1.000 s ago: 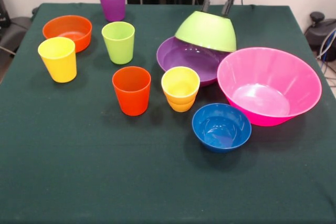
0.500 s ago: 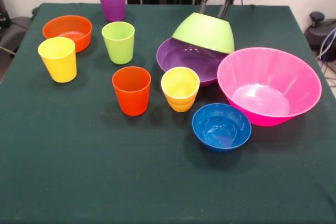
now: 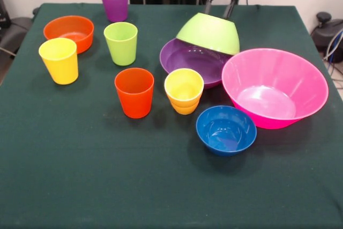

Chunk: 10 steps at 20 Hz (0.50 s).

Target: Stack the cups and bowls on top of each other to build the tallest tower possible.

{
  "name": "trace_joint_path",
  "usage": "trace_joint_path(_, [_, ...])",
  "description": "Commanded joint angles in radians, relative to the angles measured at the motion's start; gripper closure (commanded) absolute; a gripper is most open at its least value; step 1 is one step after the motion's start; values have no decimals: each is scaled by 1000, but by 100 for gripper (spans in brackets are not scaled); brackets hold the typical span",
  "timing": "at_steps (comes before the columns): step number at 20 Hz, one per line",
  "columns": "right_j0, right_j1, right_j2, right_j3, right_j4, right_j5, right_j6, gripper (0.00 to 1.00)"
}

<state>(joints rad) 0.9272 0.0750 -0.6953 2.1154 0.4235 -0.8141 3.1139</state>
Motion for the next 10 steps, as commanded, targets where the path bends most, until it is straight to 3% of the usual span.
trace_joint_path(1, [-22, -47, 66, -88, -75, 81, -63, 0])
trace_joint_path(10, [-48, -75, 39, -92, -102, 104, -83, 0])
